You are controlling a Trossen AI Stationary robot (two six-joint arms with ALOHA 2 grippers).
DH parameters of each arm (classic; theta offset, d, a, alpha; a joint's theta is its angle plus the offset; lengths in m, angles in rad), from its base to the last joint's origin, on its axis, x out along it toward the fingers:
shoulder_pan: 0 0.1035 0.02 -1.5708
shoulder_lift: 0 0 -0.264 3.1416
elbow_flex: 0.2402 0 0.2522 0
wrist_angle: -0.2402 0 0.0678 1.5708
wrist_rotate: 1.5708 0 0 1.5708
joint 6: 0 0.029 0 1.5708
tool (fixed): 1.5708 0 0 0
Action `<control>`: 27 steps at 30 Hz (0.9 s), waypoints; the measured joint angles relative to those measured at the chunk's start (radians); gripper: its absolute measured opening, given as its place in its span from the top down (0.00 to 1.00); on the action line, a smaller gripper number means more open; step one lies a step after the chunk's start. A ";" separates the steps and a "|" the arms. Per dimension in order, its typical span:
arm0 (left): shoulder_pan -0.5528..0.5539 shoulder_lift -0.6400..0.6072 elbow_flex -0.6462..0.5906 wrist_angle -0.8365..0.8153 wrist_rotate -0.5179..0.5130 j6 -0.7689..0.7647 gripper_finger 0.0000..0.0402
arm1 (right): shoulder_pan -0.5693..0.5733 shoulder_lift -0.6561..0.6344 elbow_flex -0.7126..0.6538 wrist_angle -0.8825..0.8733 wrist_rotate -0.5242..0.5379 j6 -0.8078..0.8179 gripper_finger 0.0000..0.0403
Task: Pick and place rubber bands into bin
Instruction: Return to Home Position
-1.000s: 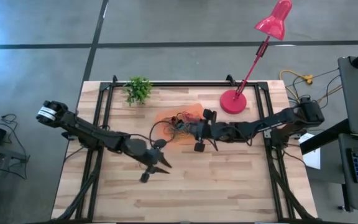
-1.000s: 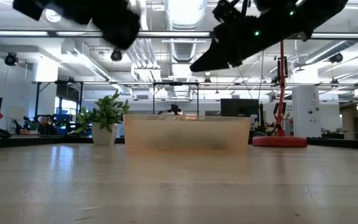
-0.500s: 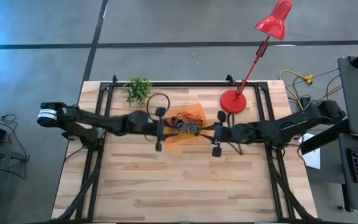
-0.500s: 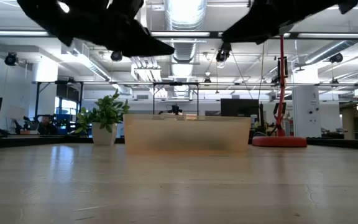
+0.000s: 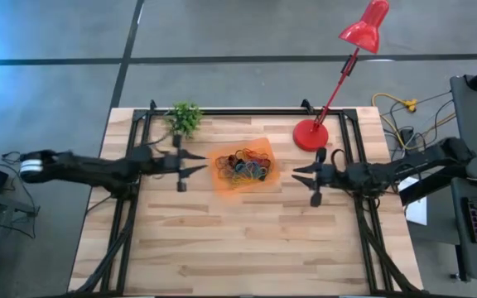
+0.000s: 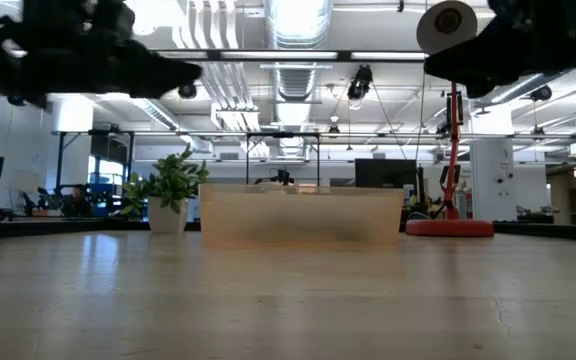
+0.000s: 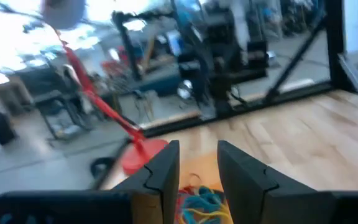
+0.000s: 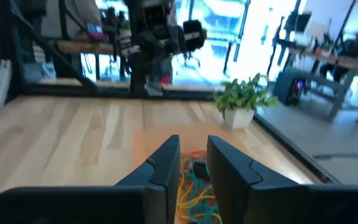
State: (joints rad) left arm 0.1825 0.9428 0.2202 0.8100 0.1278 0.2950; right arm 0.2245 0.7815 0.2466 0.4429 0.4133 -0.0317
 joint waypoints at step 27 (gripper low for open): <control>0.001 -0.902 -0.210 -0.567 -0.055 0.001 0.77 | -0.012 -0.516 -0.238 -0.039 -0.177 -0.078 0.86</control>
State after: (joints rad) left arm 0.1833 0.0405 0.0097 0.2432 0.0729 0.2961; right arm 0.2126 0.2656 0.0090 0.4042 0.2360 -0.1097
